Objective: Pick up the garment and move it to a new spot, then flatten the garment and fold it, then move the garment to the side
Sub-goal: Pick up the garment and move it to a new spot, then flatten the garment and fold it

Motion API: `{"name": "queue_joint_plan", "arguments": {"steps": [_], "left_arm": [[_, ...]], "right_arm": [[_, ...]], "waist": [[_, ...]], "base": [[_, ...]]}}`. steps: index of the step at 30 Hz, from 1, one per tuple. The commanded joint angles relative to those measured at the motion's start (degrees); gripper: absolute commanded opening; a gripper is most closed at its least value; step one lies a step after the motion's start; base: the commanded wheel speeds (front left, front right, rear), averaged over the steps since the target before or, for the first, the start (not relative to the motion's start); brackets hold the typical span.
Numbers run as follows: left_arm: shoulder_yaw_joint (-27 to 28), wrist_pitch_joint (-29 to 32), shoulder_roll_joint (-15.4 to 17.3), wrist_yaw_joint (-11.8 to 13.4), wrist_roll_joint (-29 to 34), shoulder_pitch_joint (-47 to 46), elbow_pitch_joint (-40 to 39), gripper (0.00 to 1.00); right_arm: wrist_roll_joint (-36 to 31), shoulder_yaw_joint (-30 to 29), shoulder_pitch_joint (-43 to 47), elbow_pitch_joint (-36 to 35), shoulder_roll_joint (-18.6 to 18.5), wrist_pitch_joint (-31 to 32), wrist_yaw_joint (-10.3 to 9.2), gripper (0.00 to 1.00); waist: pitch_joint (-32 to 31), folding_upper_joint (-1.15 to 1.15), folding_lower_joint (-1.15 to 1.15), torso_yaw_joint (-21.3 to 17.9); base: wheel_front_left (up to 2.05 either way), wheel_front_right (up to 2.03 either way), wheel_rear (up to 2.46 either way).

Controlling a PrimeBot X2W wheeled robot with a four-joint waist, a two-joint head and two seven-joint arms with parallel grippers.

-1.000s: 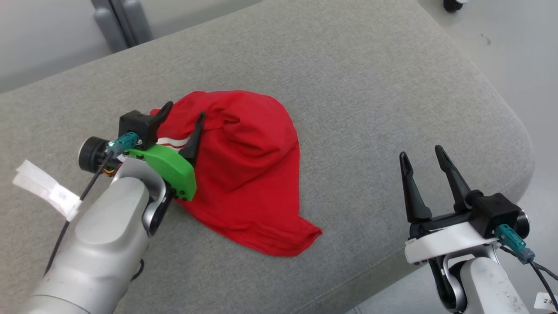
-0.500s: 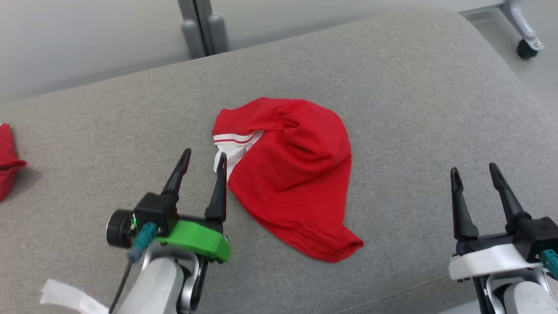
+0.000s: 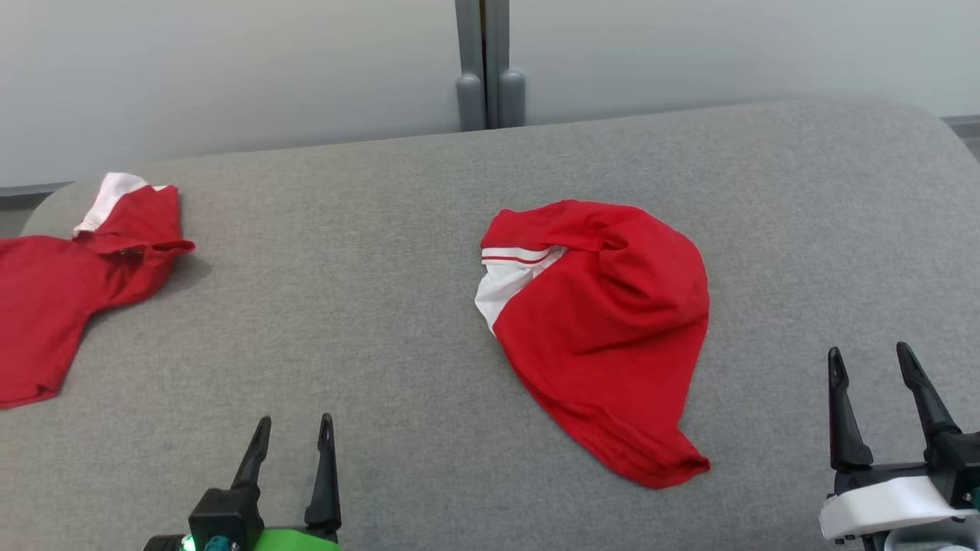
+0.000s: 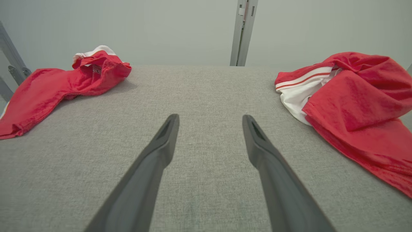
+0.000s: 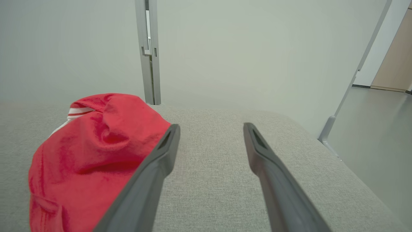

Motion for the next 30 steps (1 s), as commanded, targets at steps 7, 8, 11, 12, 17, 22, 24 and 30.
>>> {"name": "queue_joint_plan", "arguments": {"steps": [7,8,11,12,17,22,24,30], "left_arm": [[3.3,0.0,-1.6,-2.3,2.4,3.0,0.6,1.0],[3.6,0.0,-1.7,-2.5,2.5,3.0,0.5,1.0],[4.4,0.0,-1.9,-3.1,2.8,3.2,0.7,1.0],[4.5,0.0,-2.0,-3.2,2.9,3.1,0.8,1.0],[4.8,0.0,-2.1,-3.9,3.4,2.6,0.8,1.0],[3.7,0.0,-2.2,-4.6,2.8,1.5,0.4,1.0],[2.2,0.0,-2.2,-5.1,3.2,0.3,0.0,1.0],[-6.3,0.0,-2.2,-6.9,2.6,-5.4,1.4,1.0]], "right_arm": [[-0.3,-0.2,1.7,1.4,0.6,0.0,-0.1,1.0],[-0.4,-0.1,1.7,1.6,0.6,0.0,-0.1,1.0],[-0.4,0.3,1.3,2.2,0.8,0.0,-0.1,1.0],[-0.4,0.5,1.1,2.3,0.8,0.0,-0.1,1.0],[-0.1,1.1,0.5,2.6,1.0,0.0,-0.1,1.0],[0.0,1.7,-0.2,2.9,1.0,0.0,-0.1,1.0],[0.2,2.0,-0.7,2.7,1.0,0.0,-0.1,1.0],[0.6,2.2,-2.5,1.9,0.7,0.0,-0.1,1.0]], "waist": [[-2.9,0.0,0.0,3.2],[-2.9,0.0,0.0,3.3],[-3.1,0.0,0.0,3.5],[-3.0,0.0,0.0,3.5],[-2.9,0.0,0.0,3.6],[-2.5,0.0,0.0,2.7],[-2.1,0.0,0.0,1.9],[0.5,0.0,0.0,-1.6]], "base": [[0.0,0.0,0.0],[0.0,0.0,0.0],[0.0,0.0,0.0],[0.0,0.0,0.0],[0.0,0.0,0.0],[0.0,0.0,0.0],[0.0,0.0,0.0],[0.0,0.0,0.0]]}}
